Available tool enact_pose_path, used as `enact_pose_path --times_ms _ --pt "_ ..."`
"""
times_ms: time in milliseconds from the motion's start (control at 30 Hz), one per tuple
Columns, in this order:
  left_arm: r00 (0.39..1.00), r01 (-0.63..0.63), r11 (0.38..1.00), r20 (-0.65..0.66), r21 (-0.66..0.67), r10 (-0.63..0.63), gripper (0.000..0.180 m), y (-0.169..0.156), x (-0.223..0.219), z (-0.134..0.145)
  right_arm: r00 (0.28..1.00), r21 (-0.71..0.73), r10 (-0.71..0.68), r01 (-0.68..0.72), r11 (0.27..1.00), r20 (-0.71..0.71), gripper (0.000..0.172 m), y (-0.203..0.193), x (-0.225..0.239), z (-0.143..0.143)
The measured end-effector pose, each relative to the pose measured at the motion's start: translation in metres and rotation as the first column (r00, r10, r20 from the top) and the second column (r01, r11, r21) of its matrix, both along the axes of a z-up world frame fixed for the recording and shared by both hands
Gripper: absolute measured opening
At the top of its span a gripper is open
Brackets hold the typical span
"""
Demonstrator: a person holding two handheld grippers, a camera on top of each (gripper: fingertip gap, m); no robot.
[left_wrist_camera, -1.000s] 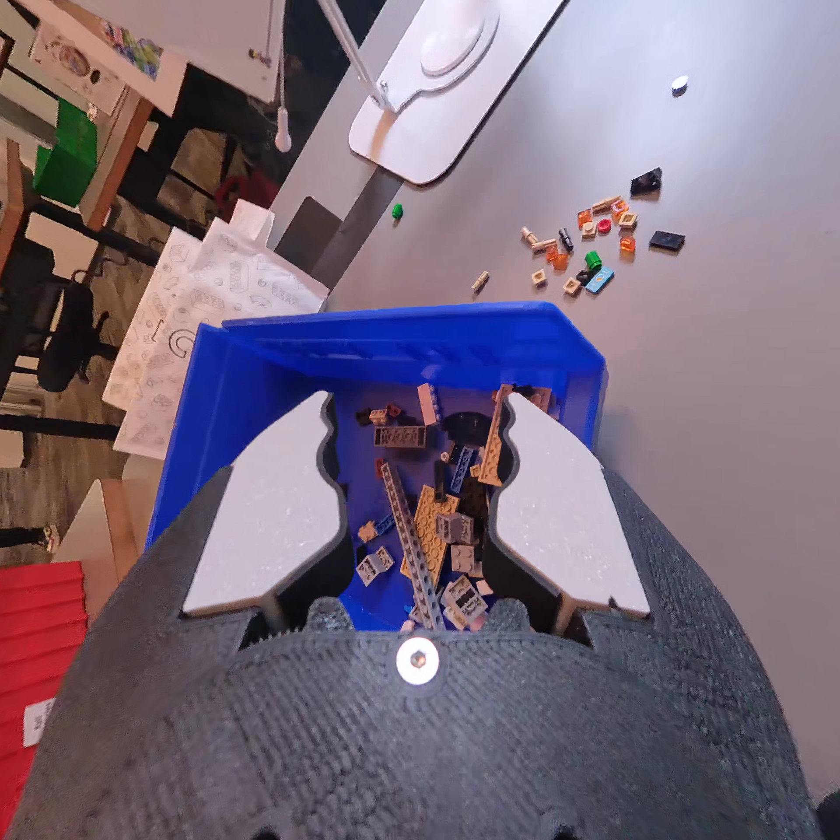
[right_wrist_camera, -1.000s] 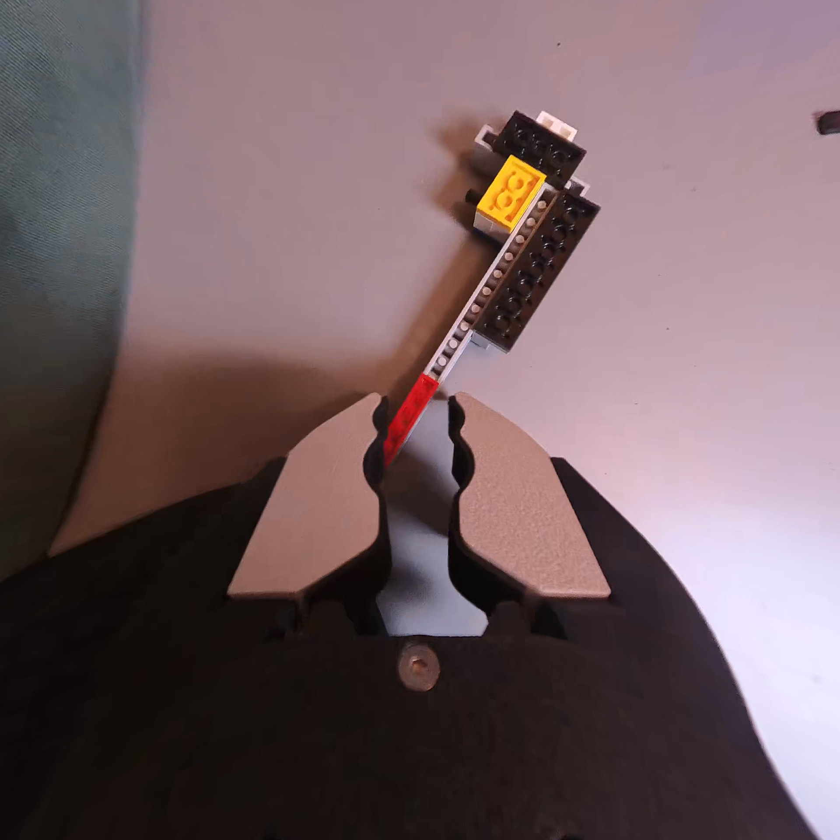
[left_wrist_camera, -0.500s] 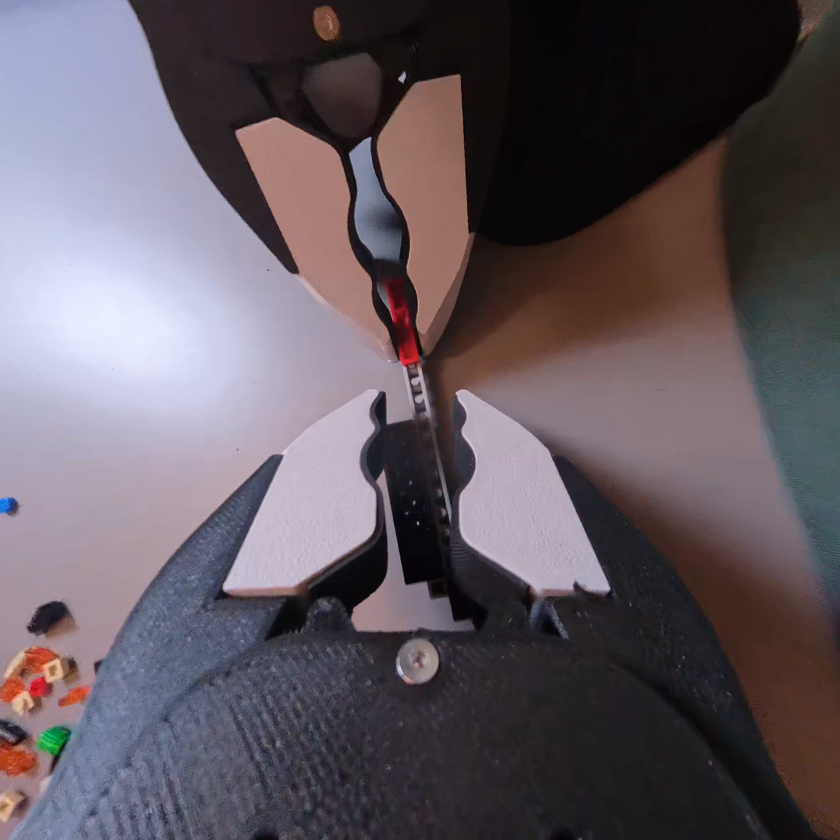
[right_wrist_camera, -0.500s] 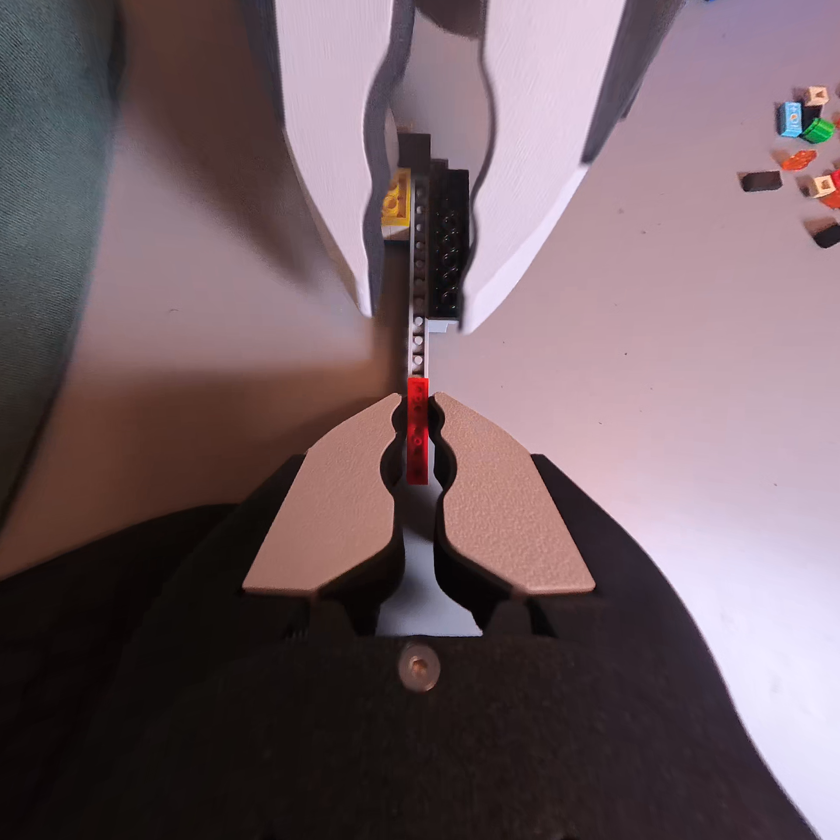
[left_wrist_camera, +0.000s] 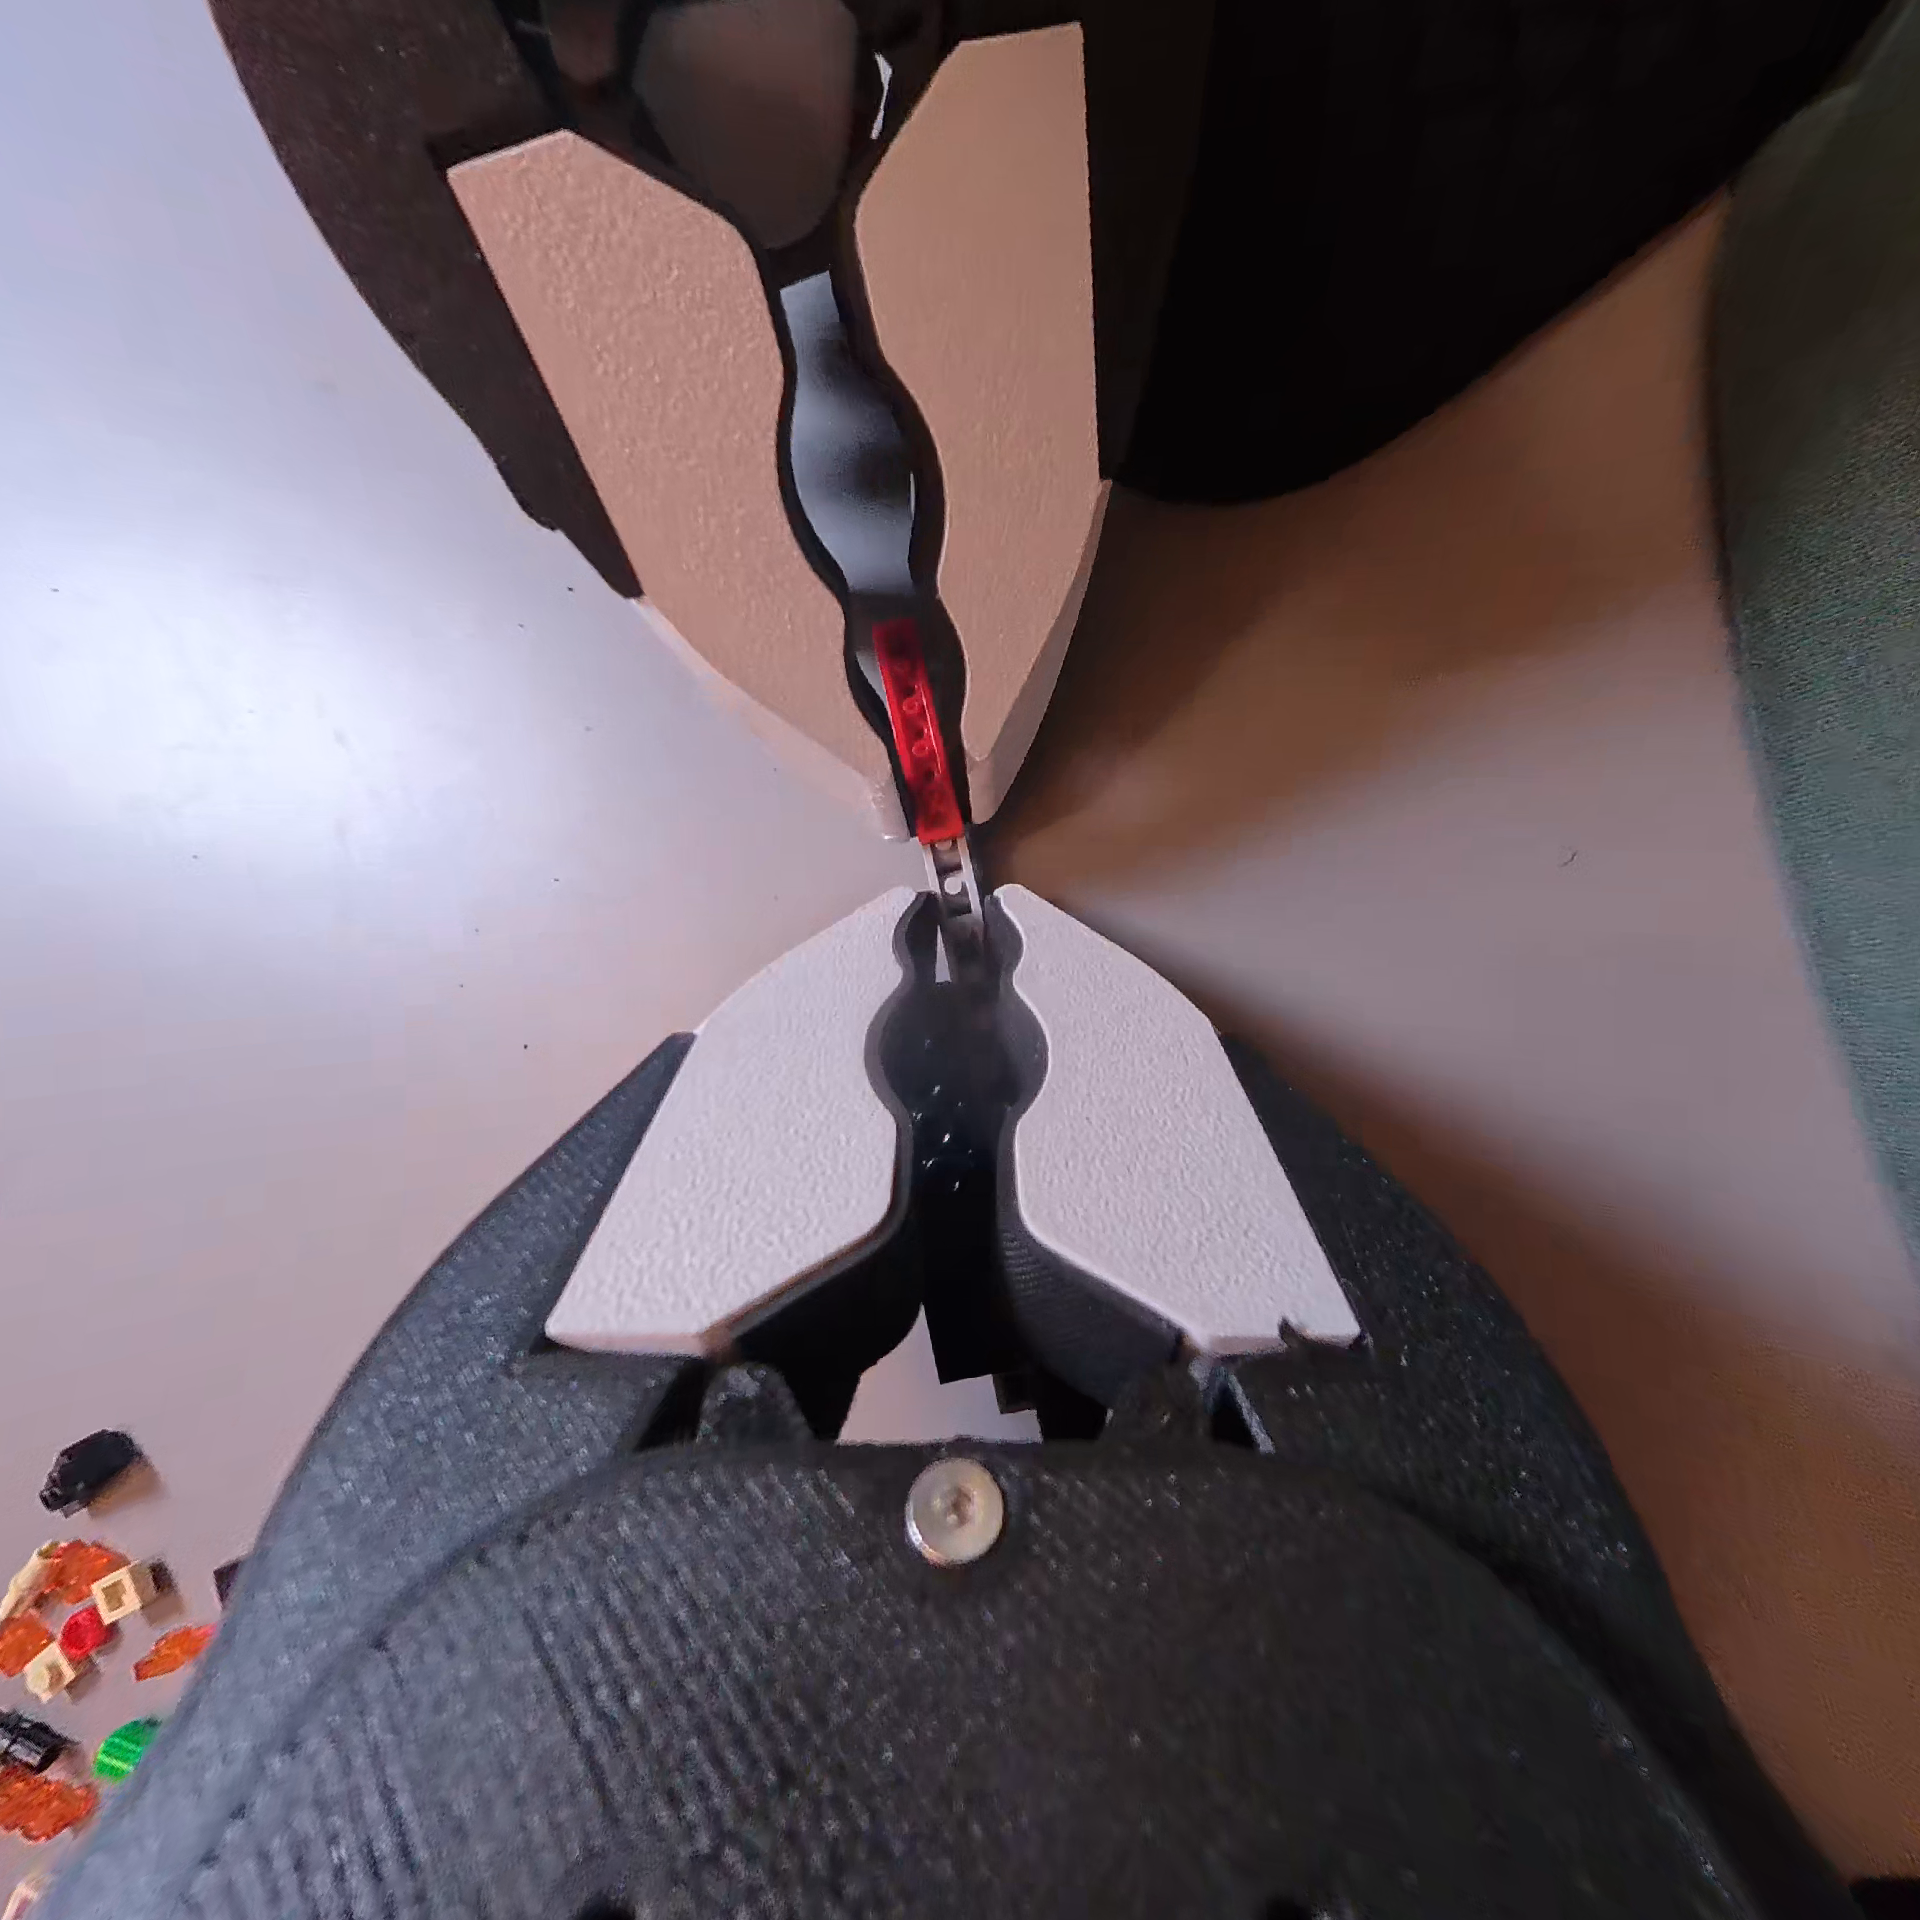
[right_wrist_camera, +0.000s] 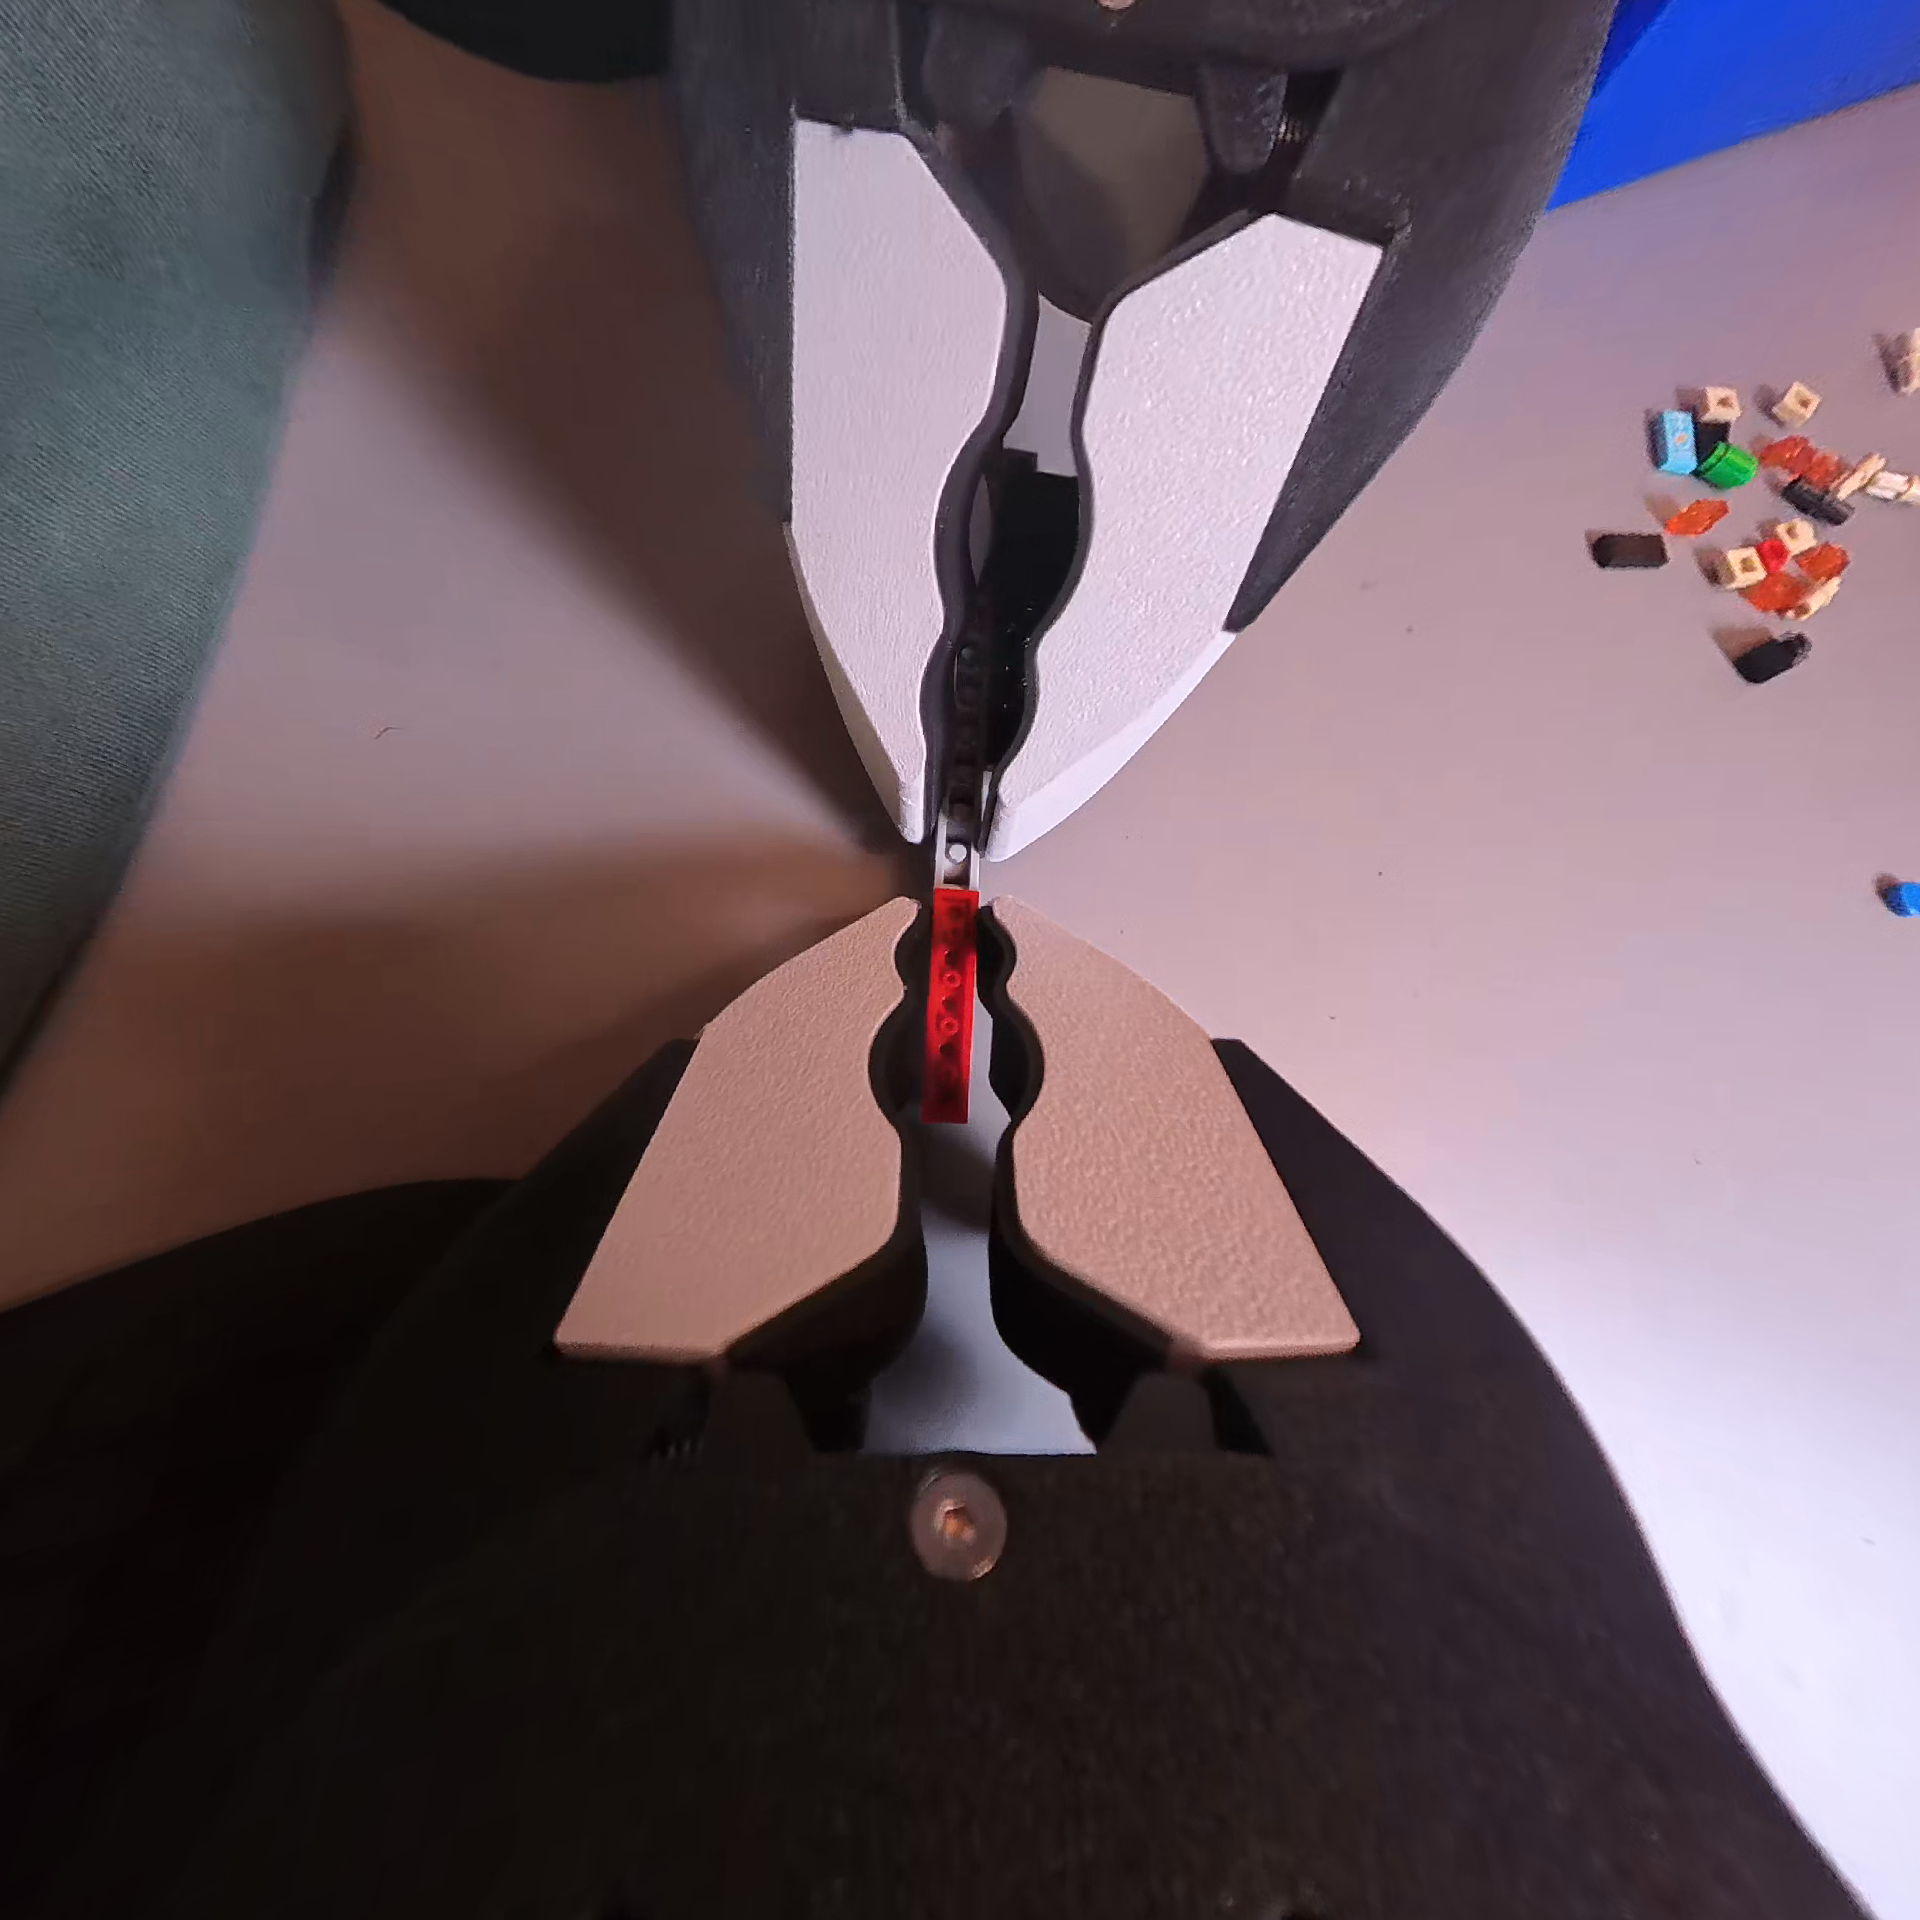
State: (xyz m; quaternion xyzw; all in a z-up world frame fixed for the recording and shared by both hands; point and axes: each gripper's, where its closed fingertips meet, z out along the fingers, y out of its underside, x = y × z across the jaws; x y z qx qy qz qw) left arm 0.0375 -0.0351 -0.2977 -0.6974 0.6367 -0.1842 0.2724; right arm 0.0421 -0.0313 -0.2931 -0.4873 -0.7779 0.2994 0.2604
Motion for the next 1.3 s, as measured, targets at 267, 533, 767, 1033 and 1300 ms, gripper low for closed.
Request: enact_pose_path --times_ms 267,533,767,1033,1300 --pt "0.999 -0.046 0.999 -0.018 0.003 0.046 0.01 0.005 -0.019 0.005 0.886 -0.237 -0.076 -0.038 0.971 -0.456 0.008 0.011 0.003 0.104" --pt "0.985 -0.093 0.996 0.146 -0.008 0.093 0.009 0.019 -0.018 0.038 0.871 -0.305 -0.264 0.14 0.942 -0.414 0.008 0.051 0.014 0.092" --pt "0.913 -0.058 0.978 0.387 -0.199 0.133 0.02 0.016 0.008 0.061 0.89 -0.046 -0.133 0.126 0.991 -0.437 0.008 0.028 0.001 0.077" --pt "0.721 0.042 0.799 0.571 -0.6 0.391 0.017 0.013 0.013 0.085 0.873 0.373 0.02 0.187 0.909 -0.487 0.008 0.015 -0.011 0.078" --pt "0.846 -0.188 0.945 0.444 -0.269 0.295 0.005 0.029 -0.026 0.094 0.873 0.301 -0.034 0.204 0.932 -0.487 0.027 0.017 -0.012 0.083"
